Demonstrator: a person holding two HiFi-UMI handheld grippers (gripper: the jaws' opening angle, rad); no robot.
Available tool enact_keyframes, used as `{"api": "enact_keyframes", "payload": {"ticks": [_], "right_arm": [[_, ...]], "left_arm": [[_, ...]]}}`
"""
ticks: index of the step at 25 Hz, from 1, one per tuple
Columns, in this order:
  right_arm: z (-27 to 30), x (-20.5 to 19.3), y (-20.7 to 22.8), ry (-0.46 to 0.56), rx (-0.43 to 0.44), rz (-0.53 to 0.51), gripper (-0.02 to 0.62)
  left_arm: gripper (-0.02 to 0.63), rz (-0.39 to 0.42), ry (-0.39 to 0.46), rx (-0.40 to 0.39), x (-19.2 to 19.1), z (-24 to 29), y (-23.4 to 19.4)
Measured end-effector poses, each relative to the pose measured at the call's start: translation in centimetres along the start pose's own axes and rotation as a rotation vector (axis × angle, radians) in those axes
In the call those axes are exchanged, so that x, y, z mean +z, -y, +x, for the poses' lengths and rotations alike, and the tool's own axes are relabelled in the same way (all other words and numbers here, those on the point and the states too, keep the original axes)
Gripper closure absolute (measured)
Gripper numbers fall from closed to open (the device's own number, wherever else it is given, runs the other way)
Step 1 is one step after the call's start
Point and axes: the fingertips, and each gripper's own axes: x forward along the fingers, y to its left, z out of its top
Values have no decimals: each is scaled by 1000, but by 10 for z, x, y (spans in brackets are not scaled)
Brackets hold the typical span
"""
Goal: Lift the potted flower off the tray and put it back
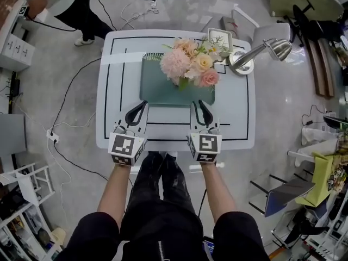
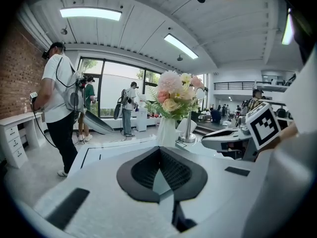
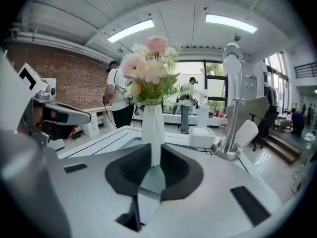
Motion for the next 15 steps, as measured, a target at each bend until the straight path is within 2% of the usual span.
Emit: {"api": "enact_keyframes", "payload": {"ticks": [1, 3, 8, 15], "right_arm": [[-12, 4, -2, -1, -4, 0, 561], [-36, 14, -9, -6, 5, 22, 576], [-82, 46, -22, 19, 20, 71, 588], [-116, 78, -34, 65, 40, 77, 589]], "left_arm": [[601, -6, 9, -6, 4, -1, 7], [601, -9, 24, -22, 11, -5, 21], [601, 31, 44, -79, 35, -14, 56], [601, 38, 91, -79, 62, -36, 80]]}}
